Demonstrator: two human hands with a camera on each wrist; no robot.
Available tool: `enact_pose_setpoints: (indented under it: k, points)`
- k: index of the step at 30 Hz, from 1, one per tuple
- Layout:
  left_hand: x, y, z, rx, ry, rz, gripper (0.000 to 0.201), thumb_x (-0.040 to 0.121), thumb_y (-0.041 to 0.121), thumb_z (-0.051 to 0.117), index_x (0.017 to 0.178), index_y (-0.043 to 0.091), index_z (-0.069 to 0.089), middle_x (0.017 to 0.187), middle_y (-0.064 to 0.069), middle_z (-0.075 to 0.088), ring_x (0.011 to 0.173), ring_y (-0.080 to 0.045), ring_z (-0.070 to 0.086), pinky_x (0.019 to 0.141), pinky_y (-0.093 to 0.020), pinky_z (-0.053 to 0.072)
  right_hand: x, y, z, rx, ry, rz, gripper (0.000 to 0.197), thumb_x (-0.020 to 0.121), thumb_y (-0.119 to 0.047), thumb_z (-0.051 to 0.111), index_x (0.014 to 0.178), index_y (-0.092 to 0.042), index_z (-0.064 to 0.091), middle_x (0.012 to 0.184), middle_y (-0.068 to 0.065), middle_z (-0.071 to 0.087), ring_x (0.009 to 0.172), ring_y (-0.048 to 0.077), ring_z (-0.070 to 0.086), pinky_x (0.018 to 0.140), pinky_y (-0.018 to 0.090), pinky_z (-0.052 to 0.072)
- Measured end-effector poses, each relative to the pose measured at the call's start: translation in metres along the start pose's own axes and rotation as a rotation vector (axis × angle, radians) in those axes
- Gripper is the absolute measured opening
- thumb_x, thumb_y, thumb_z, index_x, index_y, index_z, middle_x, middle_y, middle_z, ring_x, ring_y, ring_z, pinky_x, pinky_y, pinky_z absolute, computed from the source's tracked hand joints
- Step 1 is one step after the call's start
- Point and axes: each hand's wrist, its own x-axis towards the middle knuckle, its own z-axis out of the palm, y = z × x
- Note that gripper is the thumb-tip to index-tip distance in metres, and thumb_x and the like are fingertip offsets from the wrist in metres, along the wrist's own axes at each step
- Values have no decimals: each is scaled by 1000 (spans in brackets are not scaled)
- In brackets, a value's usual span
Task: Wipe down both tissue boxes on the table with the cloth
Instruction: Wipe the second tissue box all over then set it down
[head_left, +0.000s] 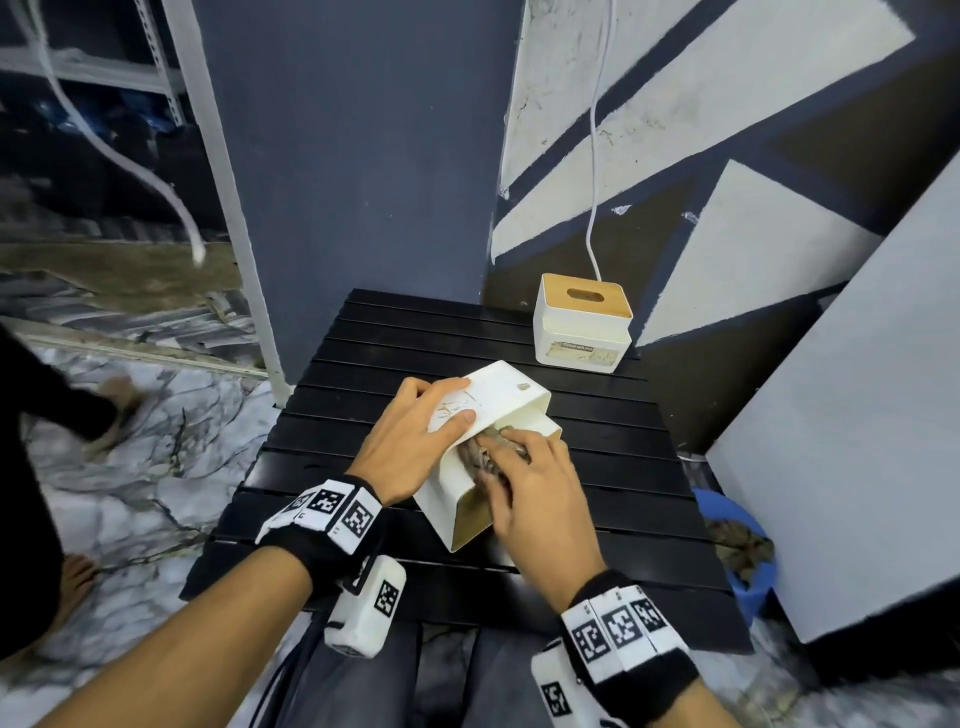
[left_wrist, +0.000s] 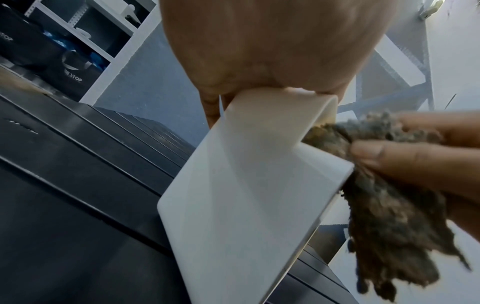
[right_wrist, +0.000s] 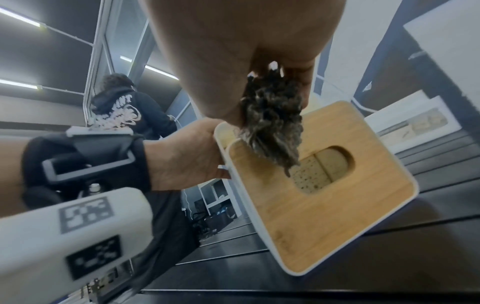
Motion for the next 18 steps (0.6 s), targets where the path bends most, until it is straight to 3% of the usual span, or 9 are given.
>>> enact_pose_setpoints:
  k: [6, 14, 18]
  points:
    - [2, 2, 5, -3, 41, -11, 40, 97, 49, 49, 137, 45, 46, 118, 9, 41, 109, -15, 50, 94, -41, 46, -2, -25, 14, 45, 52, 32, 27, 91, -27, 50, 115, -23, 62, 116, 2, 56, 103, 23, 46, 92, 36, 46]
    - [2, 0, 2, 16, 12, -8, 43, 97, 53, 47, 139, 45, 43, 118, 9, 40, 110, -15, 49, 96, -44, 46, -6, -8, 5, 89, -21, -61, 35, 89, -34, 53, 123, -27, 59, 121, -3, 55, 111, 17, 44, 100, 27, 40]
    - [2, 0, 3, 2, 9, -8, 45, 97, 54, 47, 140, 44, 44, 118, 8, 40, 110, -14, 48, 96, -44, 46, 6, 7, 0, 99, 17, 67, 35, 88, -33, 61, 121, -25, 61, 116, -6, 55, 107, 13, 41, 97, 24, 40]
